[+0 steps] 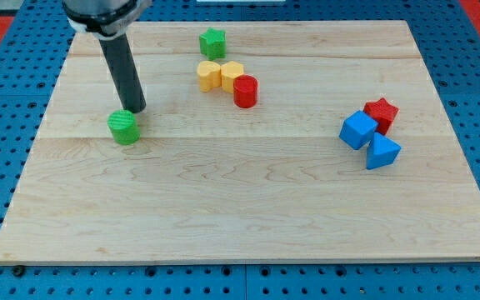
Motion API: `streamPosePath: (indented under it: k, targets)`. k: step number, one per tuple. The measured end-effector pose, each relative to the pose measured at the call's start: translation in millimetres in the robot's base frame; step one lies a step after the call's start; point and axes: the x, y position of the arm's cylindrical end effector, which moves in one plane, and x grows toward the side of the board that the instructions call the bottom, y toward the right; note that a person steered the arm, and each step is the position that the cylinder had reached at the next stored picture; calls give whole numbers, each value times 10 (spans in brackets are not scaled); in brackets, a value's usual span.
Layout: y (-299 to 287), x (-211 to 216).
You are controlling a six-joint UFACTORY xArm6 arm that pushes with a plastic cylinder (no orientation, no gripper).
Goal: Push the green star into the yellow heart
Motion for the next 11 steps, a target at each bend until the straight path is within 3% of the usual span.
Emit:
streamPosePath:
  k: [1,3,4,5,6,7,8,9,10,11]
  targets:
    - [-96,269]
    - [-878,372]
    - [-610,801]
    - [267,1233]
    - [294,1025]
    - [428,284]
    - [209,-549]
    - [-414,-1142]
    - [76,-1758]
    - [962,-2052]
